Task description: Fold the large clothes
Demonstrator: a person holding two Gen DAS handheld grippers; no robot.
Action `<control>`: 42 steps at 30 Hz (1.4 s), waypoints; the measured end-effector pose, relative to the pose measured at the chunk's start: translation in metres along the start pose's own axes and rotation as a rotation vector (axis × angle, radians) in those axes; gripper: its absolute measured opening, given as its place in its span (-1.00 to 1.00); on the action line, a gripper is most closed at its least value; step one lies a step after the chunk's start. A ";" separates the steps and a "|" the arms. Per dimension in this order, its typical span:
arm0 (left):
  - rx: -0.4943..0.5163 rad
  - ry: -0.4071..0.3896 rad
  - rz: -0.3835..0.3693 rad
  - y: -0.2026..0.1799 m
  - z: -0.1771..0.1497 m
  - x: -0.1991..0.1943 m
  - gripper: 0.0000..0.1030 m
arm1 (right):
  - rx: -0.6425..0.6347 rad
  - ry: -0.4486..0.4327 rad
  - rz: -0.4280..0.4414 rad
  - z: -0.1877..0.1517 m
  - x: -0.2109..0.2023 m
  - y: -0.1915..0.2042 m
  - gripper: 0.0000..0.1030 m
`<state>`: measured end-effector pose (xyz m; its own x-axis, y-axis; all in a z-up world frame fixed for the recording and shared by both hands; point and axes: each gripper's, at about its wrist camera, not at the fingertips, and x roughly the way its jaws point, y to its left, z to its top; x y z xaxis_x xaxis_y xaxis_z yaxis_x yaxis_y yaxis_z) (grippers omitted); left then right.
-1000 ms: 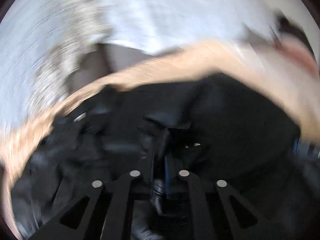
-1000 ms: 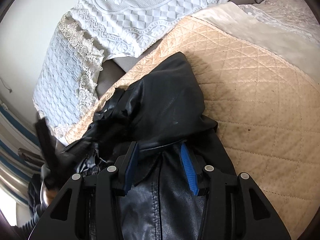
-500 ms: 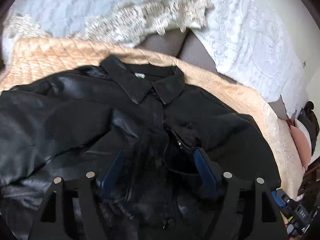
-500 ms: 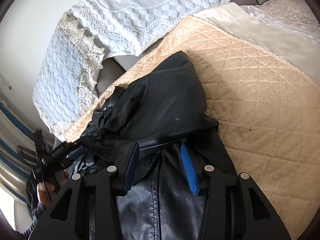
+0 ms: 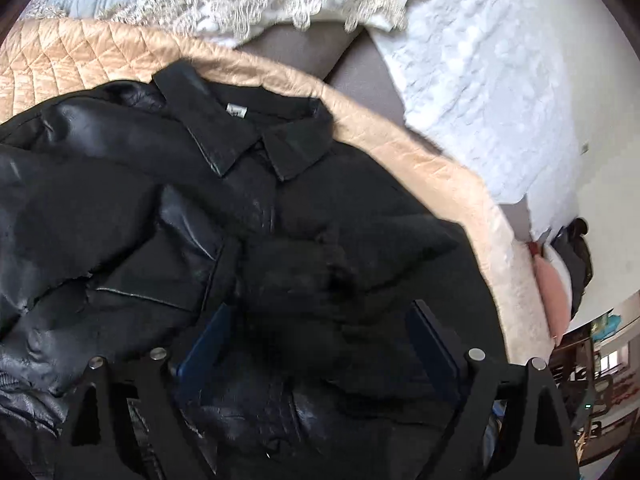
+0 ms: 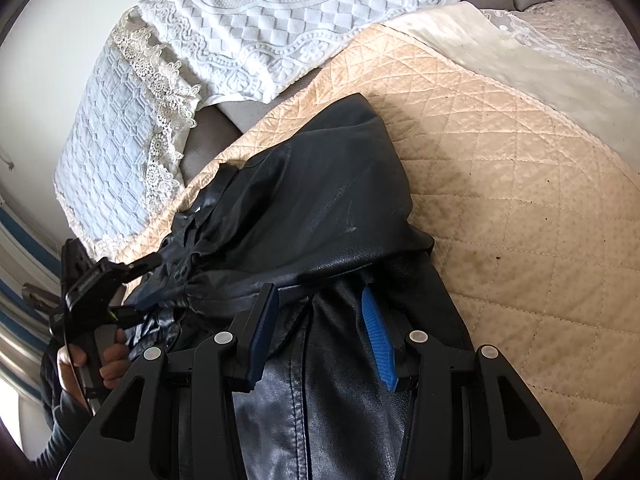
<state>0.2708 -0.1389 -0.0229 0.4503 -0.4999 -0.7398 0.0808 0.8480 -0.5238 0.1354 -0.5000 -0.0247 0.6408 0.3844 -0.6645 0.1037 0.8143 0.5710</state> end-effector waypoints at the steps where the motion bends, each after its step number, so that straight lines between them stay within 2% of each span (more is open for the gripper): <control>1: -0.010 0.009 -0.019 -0.001 0.000 0.000 0.73 | 0.001 -0.001 0.002 0.000 0.000 0.000 -0.13; 3: -0.019 -0.010 -0.073 -0.003 0.000 -0.007 0.75 | 0.004 -0.001 0.004 0.000 0.000 -0.001 -0.13; 5: 0.012 -0.044 -0.062 -0.009 -0.001 -0.013 0.81 | 0.005 0.000 0.001 0.000 0.001 0.000 -0.13; 7: 0.070 -0.026 0.010 -0.015 -0.001 -0.004 0.81 | -0.001 0.001 -0.002 -0.001 0.001 0.001 -0.13; 9: 0.117 -0.013 0.118 -0.016 -0.001 0.011 0.73 | -0.003 0.000 -0.004 -0.001 0.001 0.001 -0.13; 11: 0.134 0.015 0.207 -0.014 -0.001 0.025 0.20 | 0.000 -0.003 -0.004 -0.001 0.000 0.000 -0.13; 12: 0.163 -0.001 0.257 -0.017 -0.002 0.027 0.10 | 0.002 -0.004 -0.004 -0.001 0.000 0.000 -0.13; 13: 0.197 -0.013 0.277 -0.021 -0.003 0.028 -0.19 | 0.001 -0.004 -0.003 -0.001 0.000 0.000 -0.13; 14: 0.225 -0.013 0.286 -0.025 -0.004 0.028 -0.37 | -0.002 -0.004 -0.005 -0.001 0.000 0.001 -0.13; 16: 0.248 -0.033 0.277 -0.030 -0.005 0.019 -0.58 | -0.019 -0.016 -0.008 -0.001 -0.004 0.004 -0.13; 19: 0.270 -0.095 0.292 -0.028 -0.006 -0.003 -0.59 | -0.053 -0.060 -0.018 -0.004 -0.019 0.013 -0.13; 21: 0.268 -0.063 0.272 -0.018 -0.009 -0.003 -0.56 | -0.074 -0.088 -0.010 -0.002 -0.029 0.022 -0.13; 22: 0.279 -0.042 0.265 -0.016 -0.010 -0.002 -0.42 | -0.092 -0.099 -0.010 0.002 -0.032 0.028 -0.13; 23: 0.294 -0.032 0.268 -0.015 -0.012 -0.002 -0.37 | -0.110 -0.103 -0.013 0.006 -0.033 0.032 -0.13; 26: 0.304 -0.063 0.230 -0.015 -0.015 -0.017 -0.36 | -0.158 -0.078 -0.063 0.025 -0.021 0.036 -0.14; 27: 0.301 -0.091 0.228 -0.015 -0.015 -0.026 -0.36 | -0.165 -0.041 -0.099 0.029 -0.009 0.031 -0.25; 28: 0.298 -0.119 0.231 -0.014 -0.013 -0.032 -0.33 | -0.159 0.019 -0.182 0.032 0.006 0.023 -0.62; 29: 0.292 -0.132 0.244 -0.012 -0.012 -0.039 -0.30 | -0.138 0.082 -0.253 0.032 0.020 0.011 -0.87; 30: 0.283 -0.133 0.273 -0.006 -0.010 -0.043 -0.30 | -0.111 0.107 -0.250 0.031 0.024 0.002 -1.00; 32: 0.277 -0.146 0.304 0.010 -0.006 -0.052 -0.30 | -0.105 0.079 -0.215 0.033 0.015 0.001 -1.00; 34: 0.275 -0.180 0.358 0.029 -0.002 -0.069 -0.29 | -0.154 0.034 -0.200 0.040 0.004 0.014 -0.98; 36: 0.264 -0.205 0.413 0.051 0.003 -0.085 -0.22 | -0.202 0.017 -0.184 0.050 0.003 0.028 -0.88; 38: 0.247 -0.218 0.475 0.074 0.008 -0.094 -0.10 | -0.244 0.012 -0.187 0.063 0.010 0.038 -0.80; 42: 0.165 -0.215 0.562 0.129 0.013 -0.095 -0.08 | -0.258 0.067 -0.238 0.081 0.049 0.029 -0.80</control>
<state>0.2499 0.0204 -0.0148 0.6311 0.0627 -0.7731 -0.0920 0.9957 0.0056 0.2318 -0.4929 -0.0014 0.5693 0.1915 -0.7995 0.0431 0.9642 0.2616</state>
